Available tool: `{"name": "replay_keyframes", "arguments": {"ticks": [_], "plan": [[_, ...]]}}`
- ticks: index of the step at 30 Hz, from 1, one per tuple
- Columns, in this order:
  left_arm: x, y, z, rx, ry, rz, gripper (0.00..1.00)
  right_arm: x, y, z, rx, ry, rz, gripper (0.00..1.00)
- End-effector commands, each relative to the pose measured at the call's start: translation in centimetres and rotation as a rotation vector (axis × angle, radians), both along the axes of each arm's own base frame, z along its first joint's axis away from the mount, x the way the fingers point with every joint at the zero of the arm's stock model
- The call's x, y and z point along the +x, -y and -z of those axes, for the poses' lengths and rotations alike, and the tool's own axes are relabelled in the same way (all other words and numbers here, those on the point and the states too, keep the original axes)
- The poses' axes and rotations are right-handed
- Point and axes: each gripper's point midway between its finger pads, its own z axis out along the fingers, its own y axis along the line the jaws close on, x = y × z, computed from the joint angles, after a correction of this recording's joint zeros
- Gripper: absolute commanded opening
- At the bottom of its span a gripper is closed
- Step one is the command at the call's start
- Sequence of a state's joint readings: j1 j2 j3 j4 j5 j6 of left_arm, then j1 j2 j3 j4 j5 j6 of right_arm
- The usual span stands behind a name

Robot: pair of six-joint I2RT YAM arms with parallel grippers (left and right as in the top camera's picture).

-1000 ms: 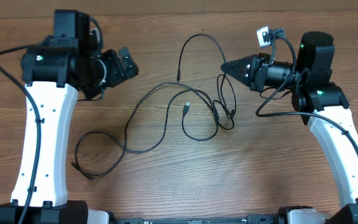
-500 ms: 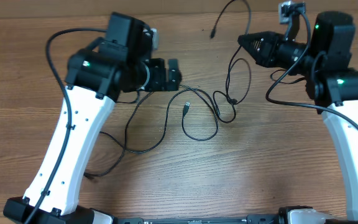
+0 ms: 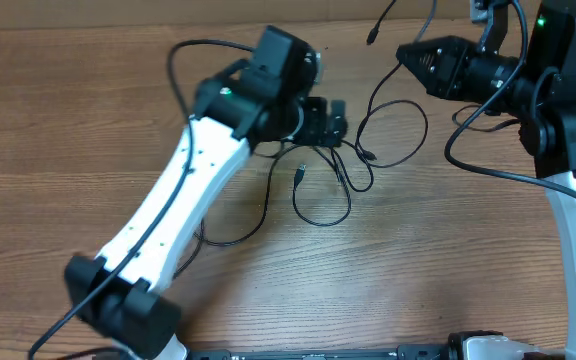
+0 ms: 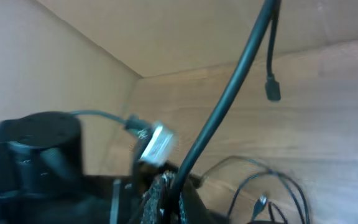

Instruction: Untangle cables

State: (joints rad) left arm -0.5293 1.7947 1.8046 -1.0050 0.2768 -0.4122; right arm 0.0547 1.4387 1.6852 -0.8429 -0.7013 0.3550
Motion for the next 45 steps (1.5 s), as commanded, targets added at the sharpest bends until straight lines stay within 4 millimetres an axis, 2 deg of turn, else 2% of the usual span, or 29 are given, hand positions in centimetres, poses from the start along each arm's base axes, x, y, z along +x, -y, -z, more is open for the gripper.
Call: {"name": "replay_keyframes", "arguments": {"ticks": [1,3,4,8,9,10,12,13,16,18,19,20,24,25,29,31,33,36,38,39,42,43,45], "plan": [[0.2,3.2,2.6,-0.047,-0.090,-0.017,0.89,-0.8,0.0,-1.9,0.006,0.042,0.005,0.04],[0.5,4.1,4.2,-0.049,-0.126,-0.040,0.81,-0.9,0.0,-2.1,0.007,0.046,0.004,0.04],[0.6,4.8,5.7,-0.046,-0.164,-0.062,0.77,-1.0,0.1,-2.3,0.008,0.051,0.004,0.04],[0.5,6.7,10.3,-0.029,-0.273,-0.112,0.77,-1.7,0.1,-3.1,0.009,0.076,0.004,0.04],[0.4,7.3,12.2,-0.019,-0.309,-0.120,0.70,-2.2,0.2,-3.9,0.010,0.096,0.005,0.04],[0.4,7.5,12.9,-0.017,-0.330,-0.132,0.69,-2.5,0.3,-4.2,0.010,0.103,0.008,0.04],[0.0,8.0,13.8,-0.037,-0.387,-0.149,0.67,-2.6,0.9,-4.4,0.007,0.097,0.025,0.04],[-0.2,8.5,13.7,-0.061,-0.399,-0.129,0.64,-2.7,1.0,-4.3,0.007,0.088,0.031,0.04],[-0.6,10.0,12.8,-0.127,-0.385,-0.019,0.49,-2.7,2.0,-3.3,-0.002,0.040,0.062,0.04],[-1.0,10.5,12.5,-0.143,-0.373,0.040,0.21,-2.1,3.0,-3.1,-0.026,0.040,0.117,0.04],[-1.4,10.7,12.4,-0.148,-0.376,0.064,0.12,-1.7,3.8,-2.8,-0.048,0.039,0.160,0.04],[-2.1,11.1,12.3,-0.158,-0.384,0.109,0.04,-0.9,5.7,-2.1,-0.103,0.030,0.262,0.04],[-4.7,13.1,10.9,-0.240,-0.388,0.301,0.05,0.2,13.2,1.3,-0.341,-0.068,0.629,0.04],[-5.2,13.6,10.5,-0.268,-0.388,0.335,0.04,0.2,13.7,1.9,-0.363,-0.092,0.646,0.04],[-6.5,16.0,8.0,-0.410,-0.374,0.459,0.05,0.1,12.7,3.9,-0.354,-0.168,0.586,0.04],[-7.4,17.4,6.1,-0.509,-0.351,0.555,0.04,0.4,12.8,4.9,-0.365,-0.199,0.583,0.04],[-8.1,18.0,5.1,-0.559,-0.344,0.609,0.04,0.9,13.0,5.9,-0.373,-0.229,0.583,0.04],[-7.7,17.9,5.7,-0.526,-0.330,0.583,0.04,1.0,12.4,6.9,-0.362,-0.268,0.550,0.04],[-6.7,17.5,7.0,-0.453,-0.303,0.522,0.05,0.9,12.1,7.0,-0.352,-0.277,0.533,0.04],[-5.6,17.0,8.3,-0.379,-0.279,0.449,0.07,0.9,12.0,6.8,-0.347,-0.271,0.530,0.04],[-4.3,16.4,10.0,-0.272,-0.271,0.309,0.11,0.7,11.4,6.6,-0.325,-0.270,0.503,0.04],[-4.0,16.2,10.5,-0.243,-0.269,0.265,0.15,0.6,11.1,6.5,-0.314,-0.271,0.489,0.04],[-3.3,15.7,11.4,-0.177,-0.253,0.178,0.30,0.3,10.6,6.5,-0.306,-0.271,0.460,0.04]]}}
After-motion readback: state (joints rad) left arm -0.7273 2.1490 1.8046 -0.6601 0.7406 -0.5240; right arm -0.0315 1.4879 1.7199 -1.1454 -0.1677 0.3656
